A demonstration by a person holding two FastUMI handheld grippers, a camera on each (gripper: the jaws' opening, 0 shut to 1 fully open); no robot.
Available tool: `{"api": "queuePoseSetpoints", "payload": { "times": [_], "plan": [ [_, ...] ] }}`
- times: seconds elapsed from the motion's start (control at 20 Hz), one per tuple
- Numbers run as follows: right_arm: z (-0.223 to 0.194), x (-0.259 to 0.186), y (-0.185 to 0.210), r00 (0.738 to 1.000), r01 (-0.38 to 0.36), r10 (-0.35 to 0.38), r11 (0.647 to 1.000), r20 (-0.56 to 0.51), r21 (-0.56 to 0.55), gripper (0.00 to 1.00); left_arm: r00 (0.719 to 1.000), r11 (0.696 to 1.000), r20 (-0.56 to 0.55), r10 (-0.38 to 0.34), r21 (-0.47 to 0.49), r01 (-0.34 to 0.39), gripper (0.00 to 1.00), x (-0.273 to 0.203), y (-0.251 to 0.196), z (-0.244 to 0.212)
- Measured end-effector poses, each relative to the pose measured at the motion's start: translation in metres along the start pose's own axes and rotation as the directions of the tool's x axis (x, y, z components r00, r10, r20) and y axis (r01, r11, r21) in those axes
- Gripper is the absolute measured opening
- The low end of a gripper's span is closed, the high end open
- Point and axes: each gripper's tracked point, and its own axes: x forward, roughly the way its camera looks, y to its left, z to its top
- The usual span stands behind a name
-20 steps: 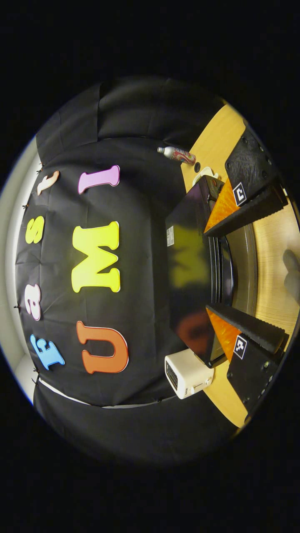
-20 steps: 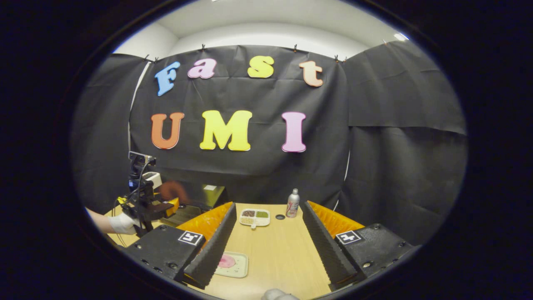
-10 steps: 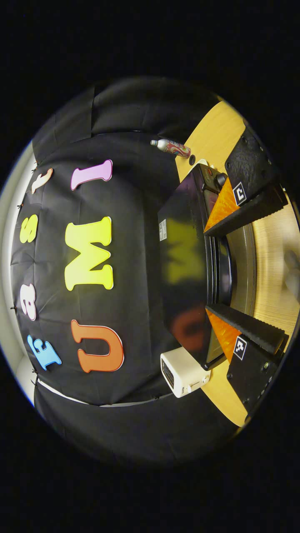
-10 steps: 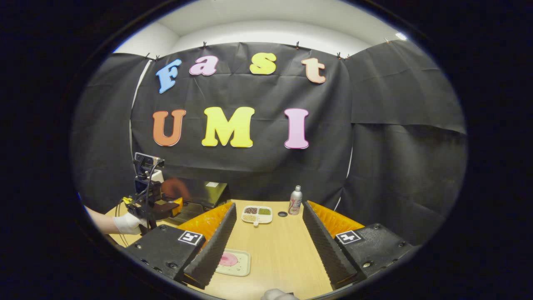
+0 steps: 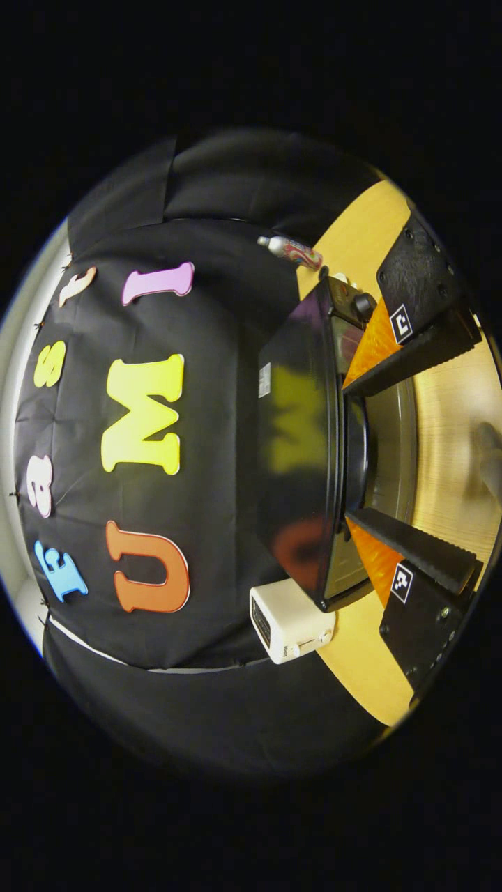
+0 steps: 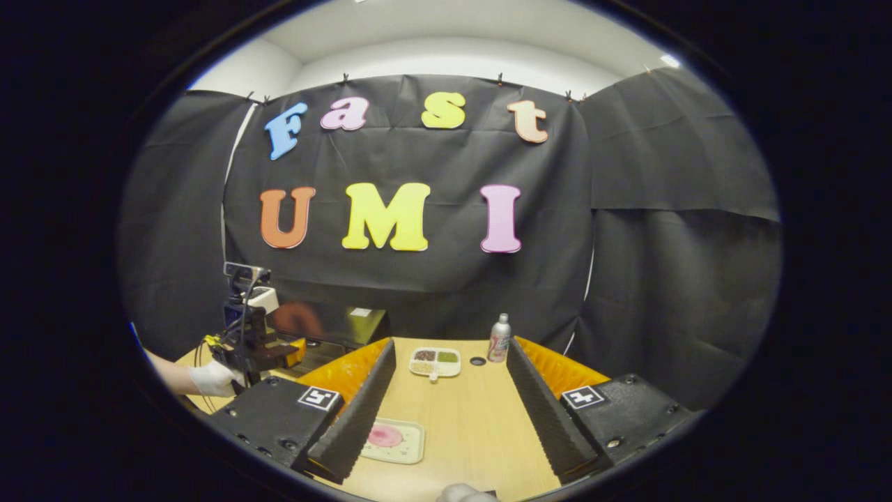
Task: Open the electric oven with the left hand, put the food in, and close the electric oven.
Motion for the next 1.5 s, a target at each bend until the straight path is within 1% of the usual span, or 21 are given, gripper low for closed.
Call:
{"api": "queuePoseSetpoints", "payload": {
  "times": [0.05,0.15,0.2,0.3,0.35,0.4,0.45,0.5,0.75,0.95,1.05,1.15,1.3,1.4,1.5],
  "plan": [
    [-0.002,0.001,0.001,1.000,-0.005,0.005,1.000,-0.008,-0.001,0.96,1.000,1.000,0.023,0.004,0.011,-0.004,0.98,0.002,-0.001,0.008],
    [-0.004,0.004,0.004,1.000,-0.011,0.011,1.000,-0.017,0.005,0.97,1.000,0.999,0.020,0.008,0.035,-0.009,0.97,0.012,-0.001,0.012],
    [-0.006,0.007,0.006,1.000,-0.014,0.015,1.000,-0.024,0.005,0.97,1.000,0.999,0.015,-0.005,0.039,0.004,0.97,0.017,-0.004,0.012],
    [-0.008,0.008,0.011,0.999,-0.025,0.025,1.000,-0.034,-0.003,0.96,1.000,0.999,-0.017,-0.010,0.034,0.011,0.97,0.027,-0.006,0.007],
    [-0.009,0.009,0.012,0.999,-0.028,0.027,1.000,-0.036,-0.009,0.97,0.998,1.000,-0.059,-0.014,0.017,0.015,0.97,0.028,-0.008,-0.001],
    [-0.008,0.011,0.011,0.999,-0.028,0.028,1.000,-0.035,-0.013,0.96,0.999,0.999,-0.044,-0.012,0.040,0.014,0.87,0.030,-0.007,0.002],
    [-0.007,0.012,0.011,0.999,-0.028,0.028,1.000,-0.033,-0.012,0.97,0.998,0.999,-0.062,-0.017,0.047,0.020,0.99,0.029,-0.011,-0.002],
    [-0.006,0.013,0.011,0.999,-0.027,0.027,1.000,-0.033,-0.009,0.97,0.998,0.998,-0.059,-0.021,0.058,0.025,0.96,0.026,-0.013,-0.001],
    [-0.010,0.016,0.012,0.999,-0.029,0.029,1.000,-0.040,0.009,0.97,0.997,0.998,-0.069,-0.030,0.060,0.034,0.97,0.013,-0.014,-0.007],
    [-0.012,0.013,0.016,0.999,-0.036,0.037,0.999,-0.038,0.012,0.96,0.997,0.998,-0.071,-0.029,0.061,0.033,0.96,-0.007,-0.014,-0.015],
    [-0.014,0.010,0.018,0.999,-0.040,0.040,0.999,-0.036,0.010,0.97,0.996,0.998,-0.084,-0.028,0.059,0.033,0.96,-0.017,-0.012,-0.024],
    [-0.014,0.007,0.019,0.999,-0.042,0.043,0.999,-0.034,0.012,0.97,0.992,0.999,-0.124,-0.015,0.049,0.021,0.96,-0.027,-0.006,-0.042],
    [-0.017,0.002,0.022,0.998,-0.047,0.048,0.999,-0.035,0.012,0.97,0.980,0.999,-0.198,-0.030,0.011,0.033,0.97,-0.043,-0.005,-0.077],
    [-0.020,-0.001,0.021,0.998,-0.046,0.046,0.999,-0.035,0.008,0.96,0.974,0.999,-0.222,-0.042,-0.019,0.038,0.97,-0.052,-0.005,-0.094],
    [-0.024,-0.004,0.021,0.998,-0.046,0.046,0.999,-0.044,0.005,0.96,0.976,0.999,-0.215,-0.025,0.014,0.029,0.96,-0.055,-0.005,-0.101]
  ]
}}
